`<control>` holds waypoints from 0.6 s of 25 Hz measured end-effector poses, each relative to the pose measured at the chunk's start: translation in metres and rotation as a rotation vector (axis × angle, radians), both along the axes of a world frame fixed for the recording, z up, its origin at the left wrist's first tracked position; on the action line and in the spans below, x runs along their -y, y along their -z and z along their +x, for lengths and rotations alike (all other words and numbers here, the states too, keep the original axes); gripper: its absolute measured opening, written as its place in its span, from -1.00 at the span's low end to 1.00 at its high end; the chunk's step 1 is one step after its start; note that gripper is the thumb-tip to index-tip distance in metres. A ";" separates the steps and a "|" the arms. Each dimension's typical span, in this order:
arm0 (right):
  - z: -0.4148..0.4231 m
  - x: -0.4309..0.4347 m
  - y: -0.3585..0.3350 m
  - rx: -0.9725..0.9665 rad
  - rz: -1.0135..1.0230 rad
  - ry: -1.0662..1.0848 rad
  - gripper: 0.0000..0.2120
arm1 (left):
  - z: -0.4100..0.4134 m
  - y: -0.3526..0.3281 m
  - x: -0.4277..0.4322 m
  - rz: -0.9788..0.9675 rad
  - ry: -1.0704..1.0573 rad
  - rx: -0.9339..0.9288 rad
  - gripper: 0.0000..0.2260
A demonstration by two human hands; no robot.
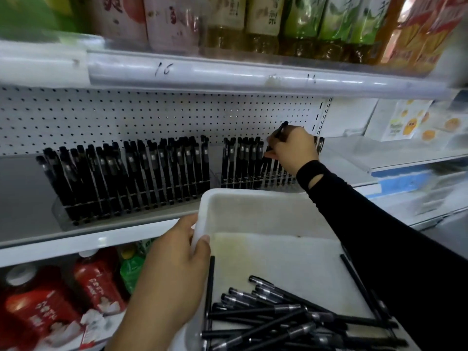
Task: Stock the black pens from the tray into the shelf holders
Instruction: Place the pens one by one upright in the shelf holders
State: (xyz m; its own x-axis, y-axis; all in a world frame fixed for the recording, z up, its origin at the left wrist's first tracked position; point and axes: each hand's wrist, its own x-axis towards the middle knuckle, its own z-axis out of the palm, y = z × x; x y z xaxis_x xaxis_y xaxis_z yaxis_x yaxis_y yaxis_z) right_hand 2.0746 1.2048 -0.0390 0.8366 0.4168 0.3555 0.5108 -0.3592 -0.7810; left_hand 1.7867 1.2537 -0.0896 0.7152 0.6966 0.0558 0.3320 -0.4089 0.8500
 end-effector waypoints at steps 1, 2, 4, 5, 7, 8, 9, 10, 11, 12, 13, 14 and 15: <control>0.002 -0.003 0.001 0.024 -0.024 0.015 -0.88 | 0.001 0.001 0.000 -0.007 0.001 0.003 -0.74; 0.005 -0.005 0.002 0.061 -0.058 0.031 -0.88 | 0.001 0.001 -0.001 -0.016 0.003 0.006 -0.73; 0.007 -0.007 0.004 0.110 -0.113 0.057 -0.86 | 0.001 0.000 0.000 -0.026 0.004 0.010 -0.73; 0.008 -0.007 0.005 0.120 -0.140 0.068 -0.85 | 0.000 0.000 0.000 -0.025 0.003 0.012 -0.73; 0.011 -0.004 0.009 0.147 -0.202 0.094 -0.85 | 0.000 0.001 -0.001 -0.020 0.002 0.010 -0.73; 0.012 -0.003 0.012 0.153 -0.226 0.099 -0.85 | -0.001 0.001 -0.001 -0.018 0.001 0.009 -0.73; 0.014 -0.003 0.015 0.151 -0.241 0.095 -0.85 | 0.000 0.001 -0.002 -0.019 0.001 0.009 -0.73; 0.017 -0.004 0.018 0.141 -0.259 0.087 -0.84 | -0.001 0.001 -0.001 -0.024 0.005 0.010 -0.73; 0.019 -0.006 0.021 0.130 -0.299 0.084 -0.83 | -0.001 0.000 -0.001 -0.026 0.009 0.009 -0.73; 0.020 -0.008 0.025 0.131 -0.360 0.084 -0.81 | -0.001 0.000 -0.001 -0.023 0.011 0.007 -0.73; 0.020 -0.009 0.028 0.137 -0.428 0.087 -0.78 | -0.001 0.000 -0.001 -0.016 0.012 0.006 -0.72; 0.020 -0.010 0.031 0.141 -0.479 0.094 -0.75 | -0.001 0.000 -0.001 -0.011 0.011 0.005 -0.72; 0.019 -0.011 0.034 0.142 -0.513 0.102 -0.72 | -0.001 0.000 -0.001 -0.007 0.009 0.004 -0.72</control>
State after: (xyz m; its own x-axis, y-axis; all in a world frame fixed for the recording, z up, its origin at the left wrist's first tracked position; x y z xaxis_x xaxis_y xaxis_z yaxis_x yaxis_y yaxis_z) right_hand 2.0936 1.2160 -0.0726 0.8406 0.4857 0.2400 0.5410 -0.7295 -0.4185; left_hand 1.7859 1.2545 -0.0899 0.7212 0.6907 0.0537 0.3252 -0.4059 0.8541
